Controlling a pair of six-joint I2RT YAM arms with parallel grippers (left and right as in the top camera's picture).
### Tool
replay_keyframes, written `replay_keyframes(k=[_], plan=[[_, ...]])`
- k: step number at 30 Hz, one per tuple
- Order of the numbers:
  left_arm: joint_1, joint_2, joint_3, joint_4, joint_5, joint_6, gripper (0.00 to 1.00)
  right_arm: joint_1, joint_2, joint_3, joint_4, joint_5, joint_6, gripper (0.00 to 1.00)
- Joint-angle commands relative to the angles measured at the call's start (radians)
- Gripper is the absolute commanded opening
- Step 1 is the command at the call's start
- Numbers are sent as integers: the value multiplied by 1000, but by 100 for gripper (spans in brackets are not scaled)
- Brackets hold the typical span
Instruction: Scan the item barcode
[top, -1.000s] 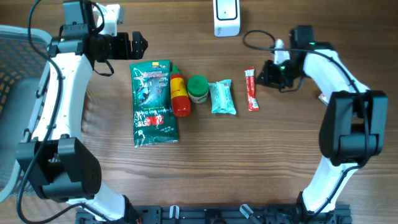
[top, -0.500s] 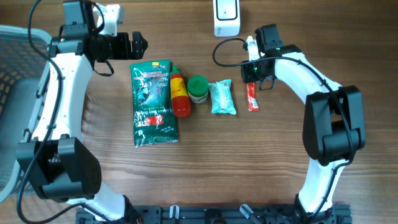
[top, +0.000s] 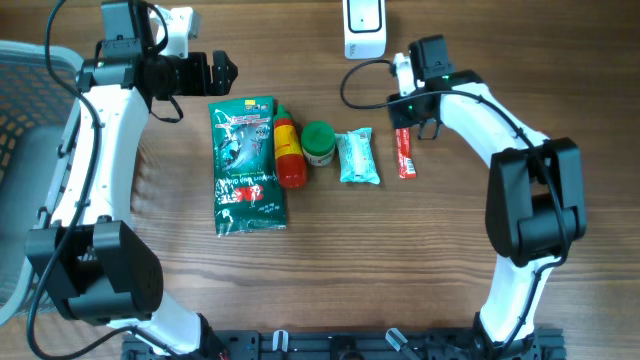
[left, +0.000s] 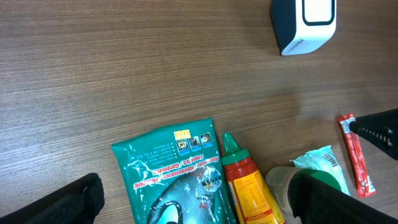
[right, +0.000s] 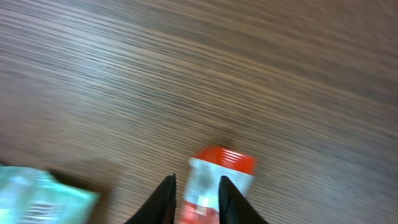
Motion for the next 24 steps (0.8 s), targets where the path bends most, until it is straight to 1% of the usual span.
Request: replay_keyframes(k=[1,4,6,9,11,13,15,16,17,20,22,24], plan=[[2,-13,10,2,2,19,100,44,40,26,3,-53,2,21],[2,-13,10,2,2,19,100,43,106,26,-7,-56,15,21],[2,-13,10,2,2,19,100,40,119,26,-9,-9,39,20],[2,-13,10,2,2,19,100,15,118,26,-38,187,115,20],[2,-13,10,2,2,19,100,-30,118,26,-95,241,146,21],[2,-13,10,2,2,19,100,-70,118,29,-173,216,166,21],[2,-13,10,2,2,19,100,-107,118,39,-294,119,166,21],[2,-13,10,2,2,19,100,-117,116,47,-327,80,166,21],[2,-13,10,2,2,19,100,-128,90,65,-363,15,155,20],[2,-13,10,2,2,19,100,-128,-50,77,-404,-53,135,22],[2,-13,10,2,2,19,100,-126,-122,76,-502,-65,132,23],[2,-13,10,2,2,19,100,-115,-124,43,-597,-94,133,22]])
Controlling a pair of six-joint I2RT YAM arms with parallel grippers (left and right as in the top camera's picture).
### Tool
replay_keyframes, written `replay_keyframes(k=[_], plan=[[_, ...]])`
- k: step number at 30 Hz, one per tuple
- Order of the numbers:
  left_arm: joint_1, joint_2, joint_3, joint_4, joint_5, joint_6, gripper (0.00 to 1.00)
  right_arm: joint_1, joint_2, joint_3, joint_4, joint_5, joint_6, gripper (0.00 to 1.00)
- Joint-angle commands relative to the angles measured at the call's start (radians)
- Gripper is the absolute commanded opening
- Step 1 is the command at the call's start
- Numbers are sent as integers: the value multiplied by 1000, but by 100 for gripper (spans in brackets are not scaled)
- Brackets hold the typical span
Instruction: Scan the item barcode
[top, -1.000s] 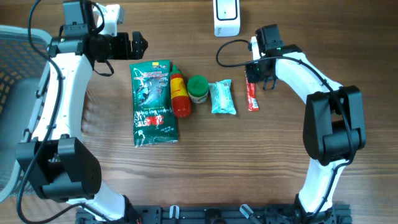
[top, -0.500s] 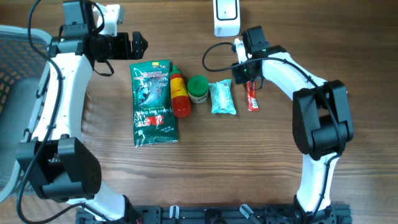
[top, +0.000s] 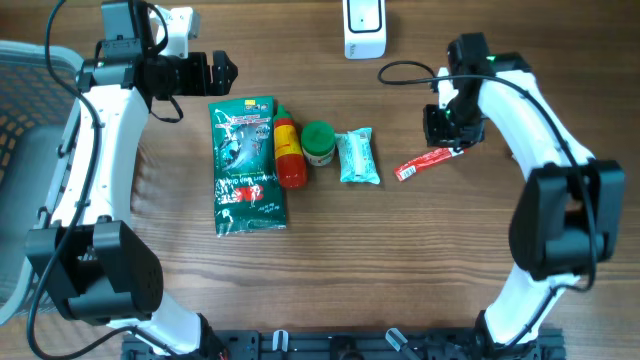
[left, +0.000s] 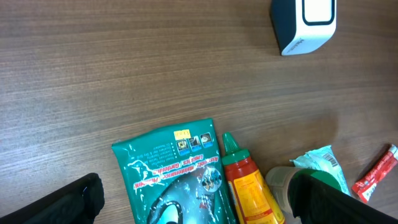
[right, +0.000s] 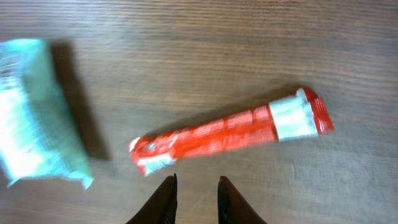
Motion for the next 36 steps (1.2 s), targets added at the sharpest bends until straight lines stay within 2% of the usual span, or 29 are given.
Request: replay_keyframes(k=[1,5,18,20,26,28,30,31,33,34,36], plan=[[2,-13,10,1,2,19,100,25,-9,-55,-51,-62,-10,22],[2,-13,10,1,2,19,100,89,-9,-194,16,-61,24,22],[2,-13,10,1,2,19,100,128,25,-312,203,-50,69,23],[2,-13,10,1,2,19,100,128,37,-319,282,-50,97,23],[2,-13,10,1,2,19,100,128,37,-339,682,-60,248,23],[2,-13,10,1,2,19,100,121,35,-322,697,-167,190,25],[2,-13,10,1,2,19,100,77,4,-261,594,-284,126,26],[2,-13,10,1,2,19,100,41,-23,-225,525,-293,73,29],[2,-13,10,1,2,19,100,-31,-57,-187,446,-261,-57,52],[2,-13,10,1,2,19,100,-69,-59,-187,435,-181,-87,58],[2,-13,10,1,2,19,100,-135,-25,-194,418,-53,-190,58]])
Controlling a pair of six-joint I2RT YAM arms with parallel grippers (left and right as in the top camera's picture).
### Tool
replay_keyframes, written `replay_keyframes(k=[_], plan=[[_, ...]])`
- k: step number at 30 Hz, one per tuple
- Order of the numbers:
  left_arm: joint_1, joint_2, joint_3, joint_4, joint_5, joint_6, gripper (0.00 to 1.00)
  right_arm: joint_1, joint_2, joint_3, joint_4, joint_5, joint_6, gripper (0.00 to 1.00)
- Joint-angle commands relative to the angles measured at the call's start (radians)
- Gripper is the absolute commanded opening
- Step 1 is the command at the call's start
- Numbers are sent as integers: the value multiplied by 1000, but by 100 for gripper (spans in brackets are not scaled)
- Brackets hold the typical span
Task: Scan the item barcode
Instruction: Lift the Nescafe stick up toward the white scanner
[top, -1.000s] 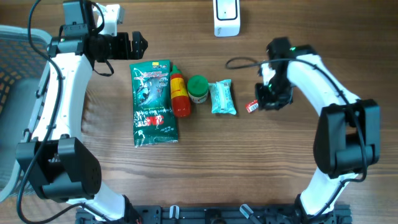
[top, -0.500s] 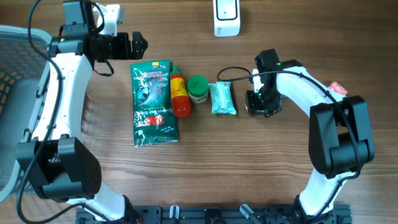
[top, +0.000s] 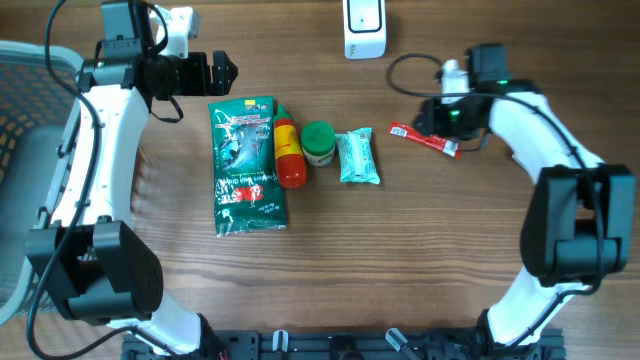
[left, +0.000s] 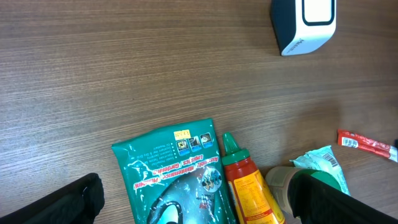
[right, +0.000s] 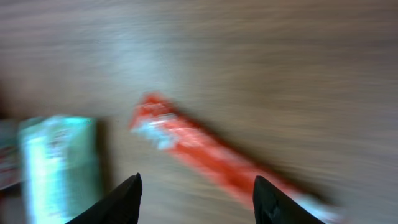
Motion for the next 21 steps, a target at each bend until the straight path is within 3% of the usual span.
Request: replay_keyframes(k=[1,6,14,17,21], plan=[[2,-13,10,2,2,19,100,-62,28,2,-16,101,-203,58],[2,-13,10,2,2,19,100,-68,100,1,-46,-1,-455,58],[2,-13,10,2,2,19,100,-67,165,1,-73,-19,-473,57],[2,-13,10,2,2,19,100,-67,168,0,-143,-21,-393,41],[2,-13,10,2,2,19,100,-66,170,-60,-80,-20,-202,13]])
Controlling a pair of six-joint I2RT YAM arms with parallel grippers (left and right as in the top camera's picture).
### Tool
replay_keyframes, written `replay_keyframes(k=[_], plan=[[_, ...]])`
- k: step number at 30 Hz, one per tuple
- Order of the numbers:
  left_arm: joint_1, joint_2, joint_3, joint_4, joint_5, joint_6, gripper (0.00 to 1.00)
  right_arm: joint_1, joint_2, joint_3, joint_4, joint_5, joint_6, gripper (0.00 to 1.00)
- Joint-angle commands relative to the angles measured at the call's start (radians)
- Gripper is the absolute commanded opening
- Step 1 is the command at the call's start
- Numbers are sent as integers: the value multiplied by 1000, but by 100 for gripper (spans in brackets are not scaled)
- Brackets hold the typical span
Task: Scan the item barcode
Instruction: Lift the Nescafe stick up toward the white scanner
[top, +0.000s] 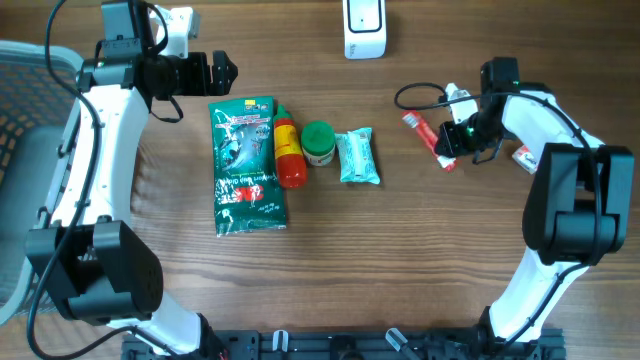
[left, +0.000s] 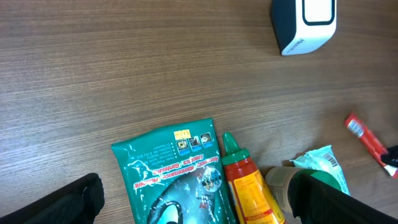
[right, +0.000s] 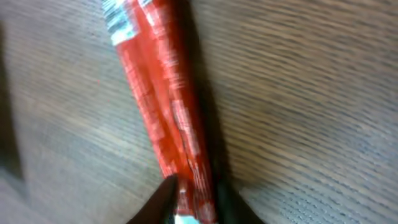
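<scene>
A thin red stick packet (top: 425, 137) lies slanted over the table right of the item row, its white-printed end (right: 121, 14) pointing away from the wrist. My right gripper (right: 194, 200) is shut on its near end, and the fingers (top: 470, 136) show black beside it from above. The white scanner (top: 362, 30) stands at the table's back edge, also in the left wrist view (left: 306, 25). My left gripper (top: 226, 68) hangs open above the back left, nothing between its fingers (left: 68, 199).
A row lies mid-table: a green pouch (top: 245, 165), a red sauce bottle (top: 289, 152), a green-lidded jar (top: 318, 143) and a teal packet (top: 358, 157). A grey basket (top: 25, 120) sits at the left edge. A black cable (top: 420, 92) loops behind the right gripper.
My right gripper was wide open over the red packet lying on the table. Now it is shut on the packet's end, and the packet points more steeply. The left arm is unchanged.
The red packet first lay next to the teal packet with my right gripper nearly shut at its top end. Then it lay slanted farther right, later farther back with the gripper open over it. Now the gripper holds it. The left arm stayed still.
</scene>
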Motion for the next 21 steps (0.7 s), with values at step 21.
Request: replay_keyframes(k=[21], plan=[[2,-13,10,2,2,19,100,7,-156,-183,264,-378,406,4]])
